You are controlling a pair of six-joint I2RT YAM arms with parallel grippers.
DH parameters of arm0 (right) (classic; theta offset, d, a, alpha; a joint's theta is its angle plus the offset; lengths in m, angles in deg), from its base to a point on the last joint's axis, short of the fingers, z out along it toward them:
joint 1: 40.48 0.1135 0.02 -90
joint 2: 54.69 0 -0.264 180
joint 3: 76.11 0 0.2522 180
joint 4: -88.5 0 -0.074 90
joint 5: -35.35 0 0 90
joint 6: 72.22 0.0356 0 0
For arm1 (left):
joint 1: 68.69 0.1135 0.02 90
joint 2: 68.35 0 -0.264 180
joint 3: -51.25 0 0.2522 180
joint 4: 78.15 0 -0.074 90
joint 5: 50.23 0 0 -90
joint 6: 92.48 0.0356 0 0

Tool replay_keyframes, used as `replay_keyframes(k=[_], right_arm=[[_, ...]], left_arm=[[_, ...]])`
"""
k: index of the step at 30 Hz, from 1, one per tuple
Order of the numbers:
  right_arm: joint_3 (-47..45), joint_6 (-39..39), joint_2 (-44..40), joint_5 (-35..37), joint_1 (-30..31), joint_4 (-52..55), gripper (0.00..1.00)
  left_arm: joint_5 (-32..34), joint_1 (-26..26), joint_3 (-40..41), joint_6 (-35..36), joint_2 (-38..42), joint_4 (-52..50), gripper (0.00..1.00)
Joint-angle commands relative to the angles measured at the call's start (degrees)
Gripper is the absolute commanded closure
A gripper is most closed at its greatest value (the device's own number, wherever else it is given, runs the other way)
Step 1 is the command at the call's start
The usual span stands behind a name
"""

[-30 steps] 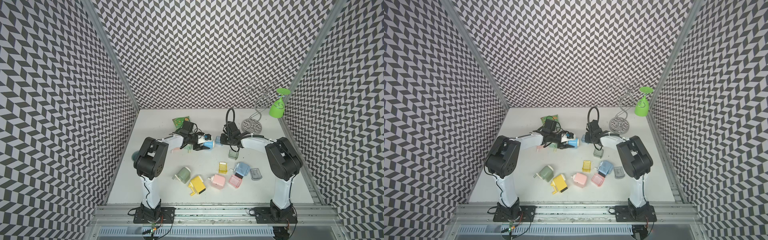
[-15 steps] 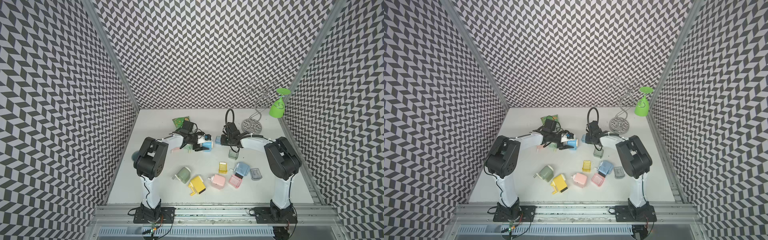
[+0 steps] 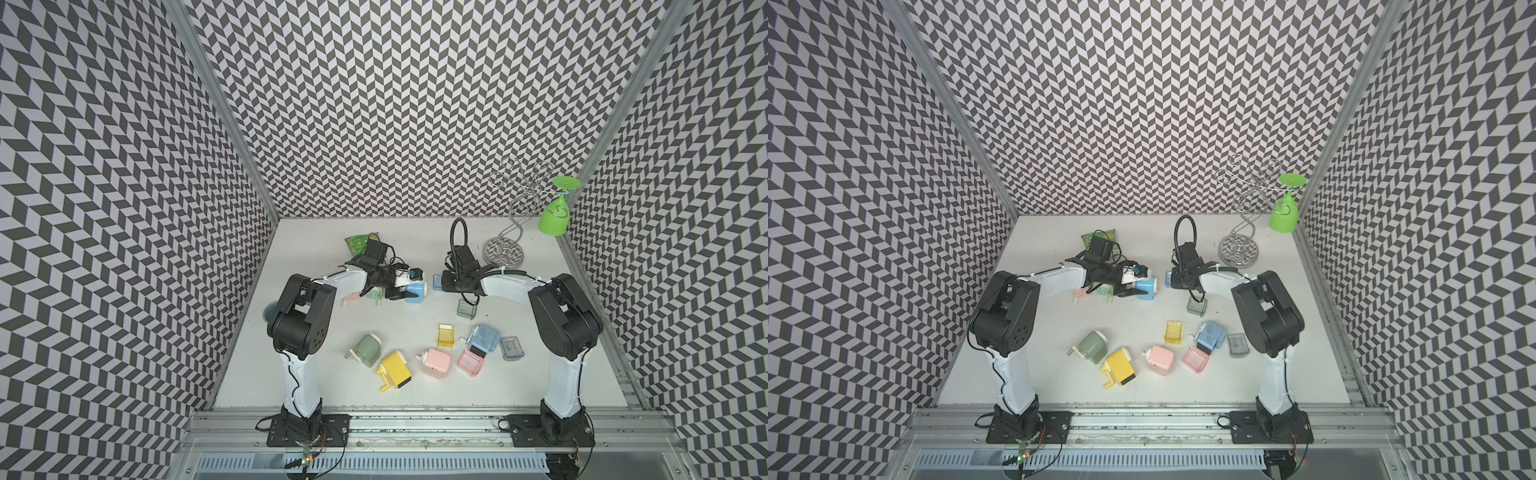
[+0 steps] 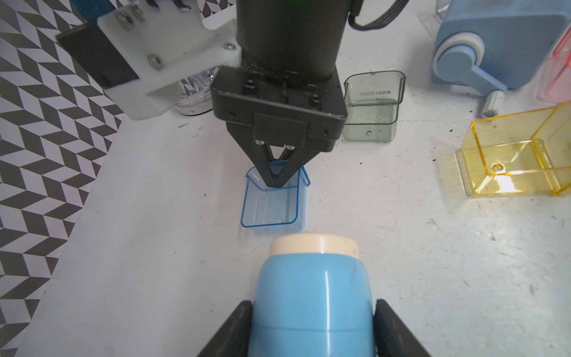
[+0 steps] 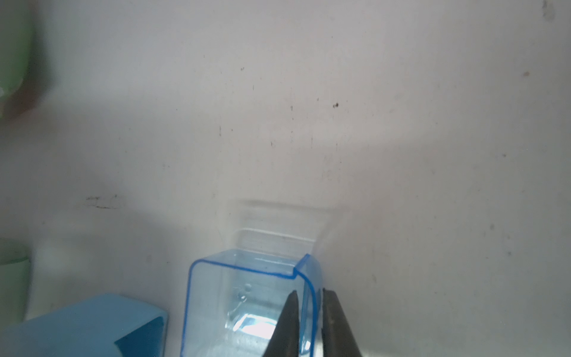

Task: Put the tray back into the pencil sharpener
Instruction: Pick up the container from the center of the board, then close the container of the pencil sharpener.

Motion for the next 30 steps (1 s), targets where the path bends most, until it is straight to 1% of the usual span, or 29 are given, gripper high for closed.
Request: replay_keyframes(k=[1,5,12,16,19,23,30], right_arm=[[0.59,-0.92,0.51,-0.02,1.03,0.02,0.86],[0.31,-1.08,-0.01,-1.14,1.75,0.45,0.9],[-1.03,-0.83,-1.02,-2.26,2.51,1.02,0.9],[-2.18,-0.06,-1.71,-2.7,2.91,0.77,0.87],[-2.87,0.58,-2.19,-3.21,3.21,0.64,0.84],[-3.68,1.17,-2.57,-4.28,3.65,-0.2,0.84],[-3.29,1.81,-2.75,-5.55,4.19,-0.73,0.85]], left_arm=[[-0.15,0.24,-0.57,0.58,-0.09,-0.5,0.4],[0.73,0.21,0.4,-0.25,0.46,0.89,0.4],[1.45,-0.01,2.11,-1.61,1.24,2.87,0.43],[1.87,-0.1,3.6,-1.88,2.22,3.88,0.44],[2.03,-0.05,4.5,-2.05,3.08,4.49,0.42],[2.16,-0.18,5.07,-2.12,3.5,5.0,0.38],[2.63,-0.45,5.39,-2.57,3.68,5.6,0.39]])
